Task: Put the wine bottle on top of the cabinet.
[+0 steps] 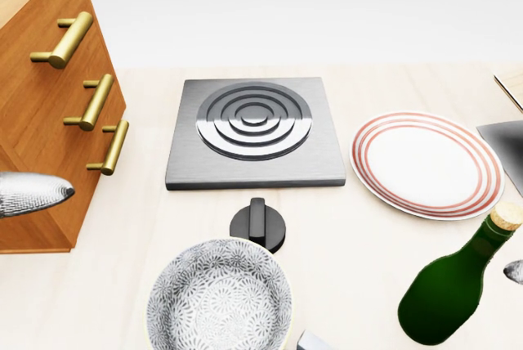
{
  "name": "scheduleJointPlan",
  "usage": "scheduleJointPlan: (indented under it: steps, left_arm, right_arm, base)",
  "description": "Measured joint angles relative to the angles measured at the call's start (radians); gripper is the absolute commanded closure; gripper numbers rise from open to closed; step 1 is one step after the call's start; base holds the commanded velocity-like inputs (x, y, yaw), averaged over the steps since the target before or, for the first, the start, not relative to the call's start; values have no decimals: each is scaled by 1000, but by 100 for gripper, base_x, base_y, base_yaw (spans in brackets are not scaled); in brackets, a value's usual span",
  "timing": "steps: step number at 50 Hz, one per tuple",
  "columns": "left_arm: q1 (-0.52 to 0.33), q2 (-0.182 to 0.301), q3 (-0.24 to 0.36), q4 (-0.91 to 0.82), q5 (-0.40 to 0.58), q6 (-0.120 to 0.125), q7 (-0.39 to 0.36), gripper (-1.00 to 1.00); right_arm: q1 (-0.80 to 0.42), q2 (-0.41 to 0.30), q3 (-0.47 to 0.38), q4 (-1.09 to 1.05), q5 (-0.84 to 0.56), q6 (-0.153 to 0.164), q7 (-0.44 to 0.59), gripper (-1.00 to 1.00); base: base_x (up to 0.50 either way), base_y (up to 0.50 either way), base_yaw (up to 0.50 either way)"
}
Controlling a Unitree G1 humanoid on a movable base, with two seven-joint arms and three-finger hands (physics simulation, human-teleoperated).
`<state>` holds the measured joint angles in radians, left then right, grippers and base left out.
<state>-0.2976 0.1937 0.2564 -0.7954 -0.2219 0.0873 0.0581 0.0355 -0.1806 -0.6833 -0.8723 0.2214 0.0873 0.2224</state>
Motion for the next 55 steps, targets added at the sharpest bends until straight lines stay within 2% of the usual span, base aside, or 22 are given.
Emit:
scheduleJointPlan:
  steps: [30,55]
  left_arm:
    - [9,0,5,13,-1,0,-5,-100]
    - [13,-1,6,30,-2,0,-7,-100]
  right_arm:
    - [56,57,66,188,-66,0,28,-100]
    - [78,69,121,373,-79,0,17,-100]
  base:
    - [0,0,0]
    - [0,0,0]
